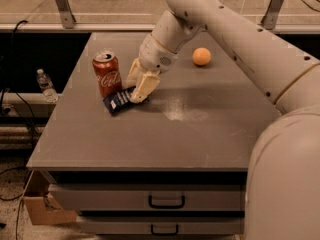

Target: Move rxbar blueberry near coke can

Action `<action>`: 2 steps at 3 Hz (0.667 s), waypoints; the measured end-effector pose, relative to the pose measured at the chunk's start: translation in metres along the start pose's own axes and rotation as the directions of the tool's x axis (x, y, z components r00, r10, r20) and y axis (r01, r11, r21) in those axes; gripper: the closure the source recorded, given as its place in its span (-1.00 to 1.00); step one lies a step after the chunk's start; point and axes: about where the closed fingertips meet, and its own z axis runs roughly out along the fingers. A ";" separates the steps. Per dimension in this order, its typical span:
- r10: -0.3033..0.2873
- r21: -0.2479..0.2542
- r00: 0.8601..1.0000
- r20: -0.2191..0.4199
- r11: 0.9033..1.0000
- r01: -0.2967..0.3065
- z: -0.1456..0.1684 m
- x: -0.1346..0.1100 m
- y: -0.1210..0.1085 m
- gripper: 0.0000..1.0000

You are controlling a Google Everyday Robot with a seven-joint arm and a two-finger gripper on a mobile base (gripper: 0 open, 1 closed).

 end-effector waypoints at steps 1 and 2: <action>-0.001 0.000 1.000 0.002 1.000 0.001 0.003 -0.001 -0.001 -0.74; -0.001 0.000 1.000 0.004 1.000 0.001 0.005 -0.001 -0.002 -1.00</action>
Offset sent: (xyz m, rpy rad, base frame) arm 0.0005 0.0021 -0.0014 0.0016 0.0003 0.0007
